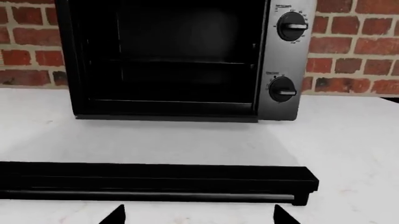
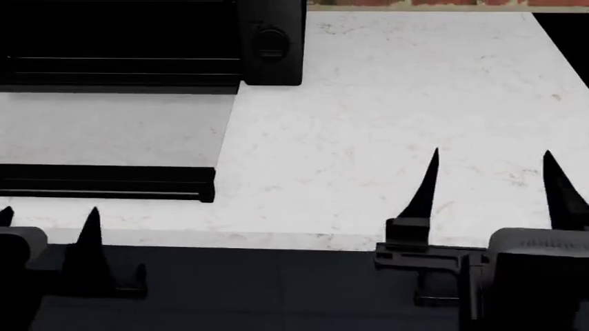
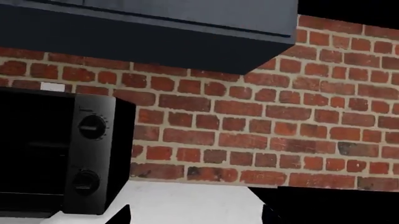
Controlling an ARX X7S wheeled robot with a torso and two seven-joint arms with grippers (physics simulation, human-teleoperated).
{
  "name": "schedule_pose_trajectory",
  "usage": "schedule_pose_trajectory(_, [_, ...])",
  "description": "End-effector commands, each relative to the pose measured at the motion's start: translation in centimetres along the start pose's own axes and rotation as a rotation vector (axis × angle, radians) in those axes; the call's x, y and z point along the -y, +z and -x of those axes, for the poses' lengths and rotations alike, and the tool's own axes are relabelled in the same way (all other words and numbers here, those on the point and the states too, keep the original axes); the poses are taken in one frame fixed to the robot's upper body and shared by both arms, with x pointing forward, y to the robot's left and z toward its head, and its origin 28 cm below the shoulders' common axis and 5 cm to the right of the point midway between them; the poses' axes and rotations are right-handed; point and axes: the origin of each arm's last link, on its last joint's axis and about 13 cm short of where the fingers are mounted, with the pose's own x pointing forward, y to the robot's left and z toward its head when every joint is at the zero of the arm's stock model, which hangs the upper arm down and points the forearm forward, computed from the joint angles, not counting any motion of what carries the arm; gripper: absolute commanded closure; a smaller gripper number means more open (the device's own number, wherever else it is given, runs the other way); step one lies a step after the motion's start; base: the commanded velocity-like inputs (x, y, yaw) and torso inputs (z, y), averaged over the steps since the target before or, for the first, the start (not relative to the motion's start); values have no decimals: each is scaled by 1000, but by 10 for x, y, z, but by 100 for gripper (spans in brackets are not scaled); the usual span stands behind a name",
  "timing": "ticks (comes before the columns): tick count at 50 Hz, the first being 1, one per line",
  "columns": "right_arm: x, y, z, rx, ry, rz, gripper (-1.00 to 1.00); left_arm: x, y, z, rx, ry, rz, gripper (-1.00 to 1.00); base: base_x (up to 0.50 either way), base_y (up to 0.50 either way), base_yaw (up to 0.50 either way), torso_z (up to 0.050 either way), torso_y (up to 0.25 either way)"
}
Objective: Close the toaster oven door.
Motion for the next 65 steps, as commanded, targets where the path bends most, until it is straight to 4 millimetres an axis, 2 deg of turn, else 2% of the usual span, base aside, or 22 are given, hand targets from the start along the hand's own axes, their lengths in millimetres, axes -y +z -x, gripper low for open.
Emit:
schedule_pose_trajectory(1, [40,84,-24,215,-97,96,-100,-23,52,-23,32,21,-19,-100,0,0,0,0,0])
schedule_pose_trajectory(8, [64,139,-32,314,-146,139,-100,-36,74,-34,43,1,-43,-100,0,0,0,0,0])
schedule_pose_trajectory(13, [68,154,-34,343,-146,147,-100,-38,85,-38,47,9,-68,-100,0,0,0,0,0])
schedule_pose_trajectory(17, [67,152,-33,339,-139,163,-100,-37,84,-38,41,2,-80,-100,0,0,0,0,0])
schedule_pose_trajectory(35, [63,141,-35,314,-120,153,-100,-36,83,-40,38,-10,-103,-100,0,480,0,0,0])
schedule_pose_trajectory(65, [61,141,-32,315,-104,146,-100,-39,76,-36,38,-9,-100,-100,0,485,0,0,0])
